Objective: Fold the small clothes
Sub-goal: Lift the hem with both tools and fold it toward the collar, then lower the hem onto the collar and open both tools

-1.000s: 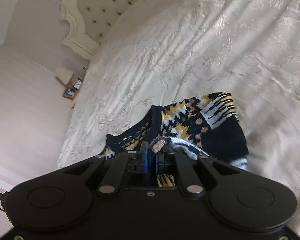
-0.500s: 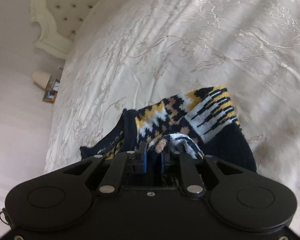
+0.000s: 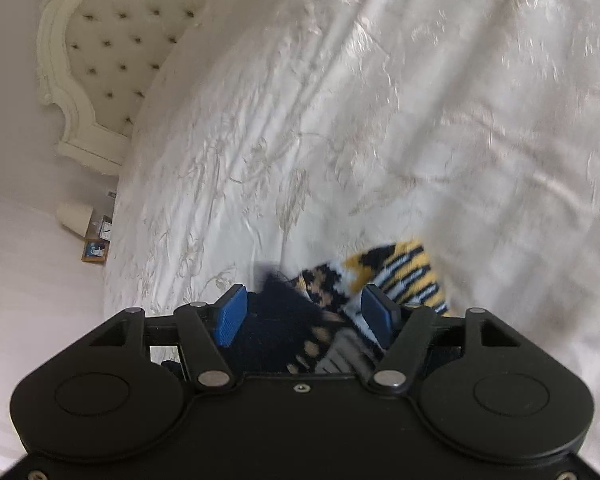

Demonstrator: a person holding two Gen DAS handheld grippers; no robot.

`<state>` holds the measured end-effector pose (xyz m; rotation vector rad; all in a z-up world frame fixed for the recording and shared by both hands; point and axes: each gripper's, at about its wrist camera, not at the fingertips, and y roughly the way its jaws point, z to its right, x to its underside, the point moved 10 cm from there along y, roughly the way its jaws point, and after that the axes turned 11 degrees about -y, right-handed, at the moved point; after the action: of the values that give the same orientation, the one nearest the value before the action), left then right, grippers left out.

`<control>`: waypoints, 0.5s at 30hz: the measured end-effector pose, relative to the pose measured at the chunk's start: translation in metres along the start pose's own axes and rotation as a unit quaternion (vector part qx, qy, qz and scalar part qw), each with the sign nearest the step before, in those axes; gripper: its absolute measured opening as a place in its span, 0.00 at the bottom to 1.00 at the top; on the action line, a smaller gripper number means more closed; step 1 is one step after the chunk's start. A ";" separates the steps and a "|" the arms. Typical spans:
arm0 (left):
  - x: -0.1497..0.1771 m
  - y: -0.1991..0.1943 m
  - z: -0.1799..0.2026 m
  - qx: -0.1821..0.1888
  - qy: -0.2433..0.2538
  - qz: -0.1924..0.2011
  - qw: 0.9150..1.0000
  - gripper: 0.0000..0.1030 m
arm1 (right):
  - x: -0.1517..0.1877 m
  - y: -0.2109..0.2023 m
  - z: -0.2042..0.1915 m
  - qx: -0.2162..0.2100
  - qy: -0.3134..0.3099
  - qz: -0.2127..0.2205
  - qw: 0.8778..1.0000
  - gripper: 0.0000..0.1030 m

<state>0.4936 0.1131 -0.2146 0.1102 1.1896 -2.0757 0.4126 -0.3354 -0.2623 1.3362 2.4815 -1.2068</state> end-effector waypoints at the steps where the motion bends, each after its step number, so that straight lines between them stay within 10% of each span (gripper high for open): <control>1: 0.002 -0.005 0.004 0.003 0.014 0.002 1.000 0.28 | 0.000 -0.002 -0.003 -0.002 -0.012 -0.001 1.000 0.66; 9: 0.062 0.007 0.047 0.022 0.138 -0.066 0.988 0.31 | 0.037 0.012 -0.043 0.013 -0.168 -0.068 0.983 0.68; 15: 0.078 0.040 0.036 -0.040 0.198 -0.082 0.976 0.32 | 0.060 0.042 -0.063 0.077 -0.314 -0.113 0.940 0.87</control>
<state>0.4712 0.0298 -0.2547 0.4185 1.5637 -2.2098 0.4245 -0.2397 -0.2688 0.5489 2.1303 -1.5909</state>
